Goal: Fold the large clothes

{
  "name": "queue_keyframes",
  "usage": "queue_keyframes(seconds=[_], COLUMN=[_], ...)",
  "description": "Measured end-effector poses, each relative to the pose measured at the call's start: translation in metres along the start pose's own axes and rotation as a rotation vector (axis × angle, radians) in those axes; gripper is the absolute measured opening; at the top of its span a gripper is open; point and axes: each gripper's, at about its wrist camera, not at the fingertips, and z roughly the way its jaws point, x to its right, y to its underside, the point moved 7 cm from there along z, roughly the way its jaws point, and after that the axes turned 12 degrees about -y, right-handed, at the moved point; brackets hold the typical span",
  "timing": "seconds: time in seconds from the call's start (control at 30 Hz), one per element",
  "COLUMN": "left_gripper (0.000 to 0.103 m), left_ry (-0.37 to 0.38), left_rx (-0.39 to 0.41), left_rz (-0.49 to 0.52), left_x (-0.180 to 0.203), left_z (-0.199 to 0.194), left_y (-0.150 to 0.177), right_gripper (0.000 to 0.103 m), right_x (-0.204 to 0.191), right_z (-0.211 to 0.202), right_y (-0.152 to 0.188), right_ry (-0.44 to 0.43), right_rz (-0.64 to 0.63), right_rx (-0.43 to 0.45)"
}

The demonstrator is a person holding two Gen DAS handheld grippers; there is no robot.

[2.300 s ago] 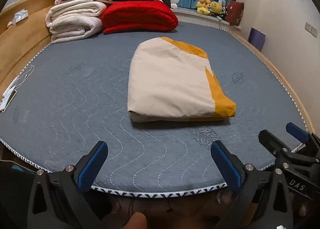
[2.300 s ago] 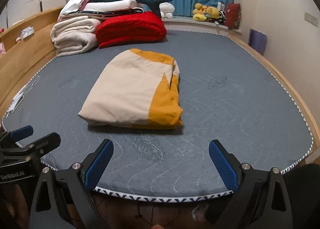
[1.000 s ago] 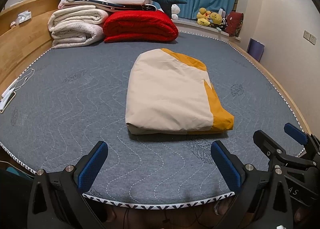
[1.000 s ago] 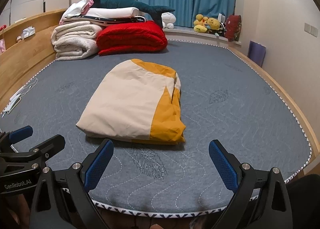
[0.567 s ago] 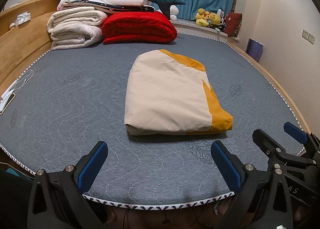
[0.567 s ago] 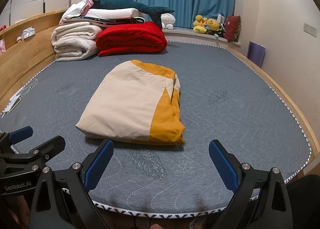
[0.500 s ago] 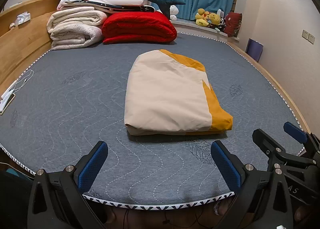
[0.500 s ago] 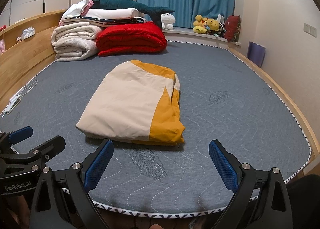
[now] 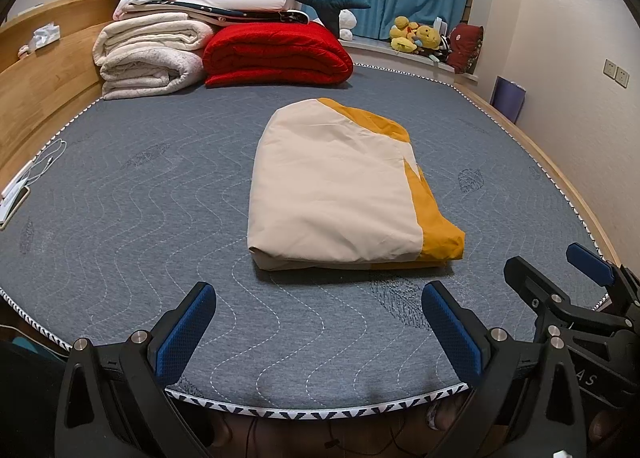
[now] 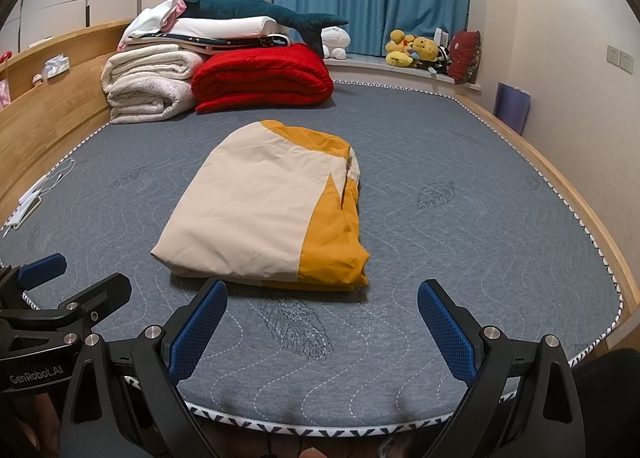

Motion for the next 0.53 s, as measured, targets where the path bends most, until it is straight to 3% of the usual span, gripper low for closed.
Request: queue_keyframes(seconds=[0.53], left_gripper=[0.103], left_ry=[0.004], left_rx=[0.003], left_rz=[0.003], left_x=[-0.0001], left_z=[0.0024], left_y=[-0.001], right_gripper=[0.096], right_x=[-0.0005], right_z=[-0.0003], right_y=[-0.0006], right_ry=[0.001], right_rz=[0.003], right_rx=[-0.002])
